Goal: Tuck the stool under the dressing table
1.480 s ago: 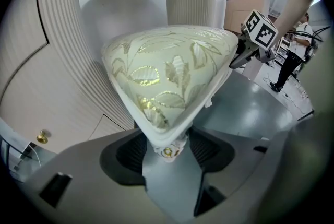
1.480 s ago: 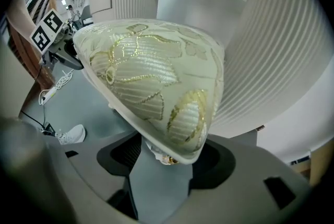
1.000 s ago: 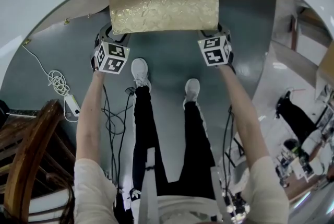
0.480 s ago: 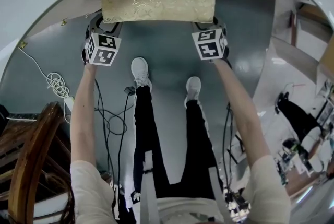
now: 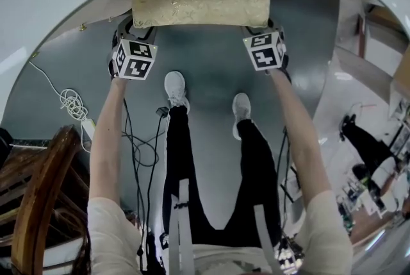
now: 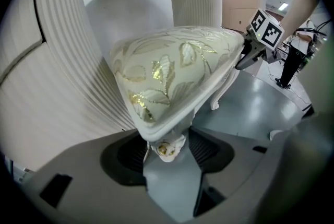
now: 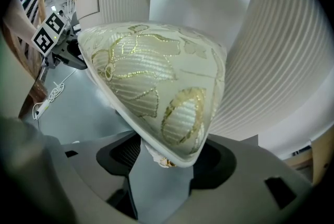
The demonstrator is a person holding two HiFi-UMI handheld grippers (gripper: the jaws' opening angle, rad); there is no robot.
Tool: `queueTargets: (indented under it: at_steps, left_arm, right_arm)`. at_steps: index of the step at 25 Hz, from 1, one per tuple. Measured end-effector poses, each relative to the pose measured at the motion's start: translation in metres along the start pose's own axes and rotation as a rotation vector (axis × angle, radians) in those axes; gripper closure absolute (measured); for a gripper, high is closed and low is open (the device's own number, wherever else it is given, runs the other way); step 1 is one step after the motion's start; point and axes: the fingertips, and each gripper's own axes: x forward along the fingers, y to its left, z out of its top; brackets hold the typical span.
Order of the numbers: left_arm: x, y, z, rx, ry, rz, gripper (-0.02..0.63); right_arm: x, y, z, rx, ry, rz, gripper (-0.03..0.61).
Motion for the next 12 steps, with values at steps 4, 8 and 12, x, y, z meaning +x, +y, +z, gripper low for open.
queueTargets:
  at_steps: [4, 8, 12]
  left_arm:
    - [-0.0001, -0.0025, -0.0024, -0.024, 0.011, 0.017, 0.364]
    - [0.0012, -0.0039, -0.0021, -0.054, 0.033, 0.036, 0.364]
    - [-0.0017, -0.0075, -0.0035, -0.067, 0.057, 0.042, 0.364]
  right_arm:
    - [0.0009, -0.0007, 0.0008, -0.026, -0.021, 0.031, 0.298]
    - [0.0010, -0.0023, -0.0003, -0.032, -0.032, 0.052, 0.297]
    - [-0.0006, -0.0031, -0.0011, -0.041, -0.033, 0.073, 0.297]
